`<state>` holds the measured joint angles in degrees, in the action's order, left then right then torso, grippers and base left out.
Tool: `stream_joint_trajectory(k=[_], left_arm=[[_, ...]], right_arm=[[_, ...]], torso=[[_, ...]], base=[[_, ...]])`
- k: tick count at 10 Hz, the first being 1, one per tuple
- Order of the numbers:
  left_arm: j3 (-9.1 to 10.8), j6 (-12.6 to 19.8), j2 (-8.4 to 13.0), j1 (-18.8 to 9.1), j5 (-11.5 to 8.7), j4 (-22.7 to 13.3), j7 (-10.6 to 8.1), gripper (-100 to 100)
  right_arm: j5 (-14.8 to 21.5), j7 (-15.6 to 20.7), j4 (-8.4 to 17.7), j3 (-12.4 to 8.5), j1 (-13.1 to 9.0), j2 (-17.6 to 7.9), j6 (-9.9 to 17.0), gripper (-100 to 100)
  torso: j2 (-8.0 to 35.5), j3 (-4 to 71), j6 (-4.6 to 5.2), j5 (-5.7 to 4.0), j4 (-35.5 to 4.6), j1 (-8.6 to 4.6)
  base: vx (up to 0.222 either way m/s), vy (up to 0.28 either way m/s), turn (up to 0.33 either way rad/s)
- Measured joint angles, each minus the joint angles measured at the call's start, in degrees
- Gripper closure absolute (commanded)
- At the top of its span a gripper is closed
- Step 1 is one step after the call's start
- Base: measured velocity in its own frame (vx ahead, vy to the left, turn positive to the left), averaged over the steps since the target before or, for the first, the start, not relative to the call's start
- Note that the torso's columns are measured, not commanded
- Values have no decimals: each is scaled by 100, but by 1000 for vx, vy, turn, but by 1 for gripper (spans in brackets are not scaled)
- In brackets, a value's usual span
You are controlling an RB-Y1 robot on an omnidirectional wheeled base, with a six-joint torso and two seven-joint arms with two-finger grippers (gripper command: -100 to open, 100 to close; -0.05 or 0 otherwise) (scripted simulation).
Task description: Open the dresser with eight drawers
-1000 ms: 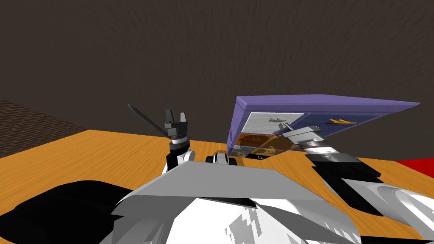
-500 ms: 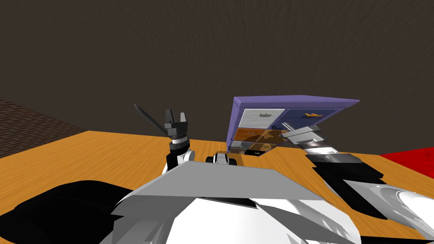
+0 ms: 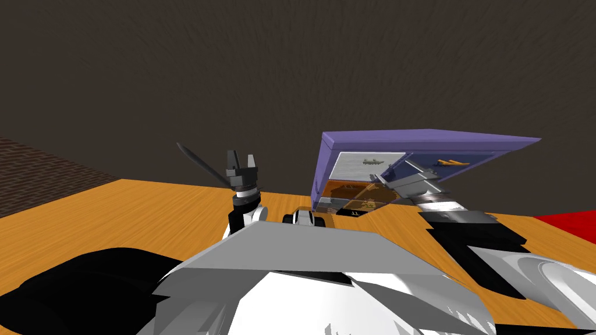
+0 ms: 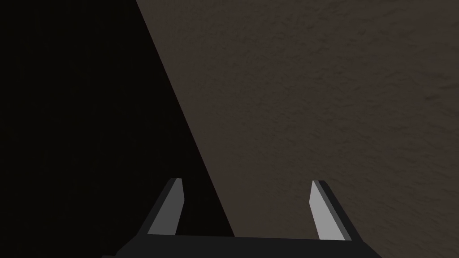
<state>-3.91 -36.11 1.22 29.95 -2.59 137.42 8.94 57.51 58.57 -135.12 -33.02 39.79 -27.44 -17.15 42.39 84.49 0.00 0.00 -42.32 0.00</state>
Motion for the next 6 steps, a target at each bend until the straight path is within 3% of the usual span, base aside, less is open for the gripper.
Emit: stream_joint_trajectory(k=[4,6], left_arm=[[0,0,0,0,0,0,0,0],[0,0,0,0,0,0,0,0]], right_arm=[[319,386,-110,2,-22,90,36,-100],[294,327,-166,-69,37,6,69,-100]], torso=[[-13,8,0,1,4,3],[-24,14,1,2,6,6]], base=[[61,-15,10],[87,5,-26]])
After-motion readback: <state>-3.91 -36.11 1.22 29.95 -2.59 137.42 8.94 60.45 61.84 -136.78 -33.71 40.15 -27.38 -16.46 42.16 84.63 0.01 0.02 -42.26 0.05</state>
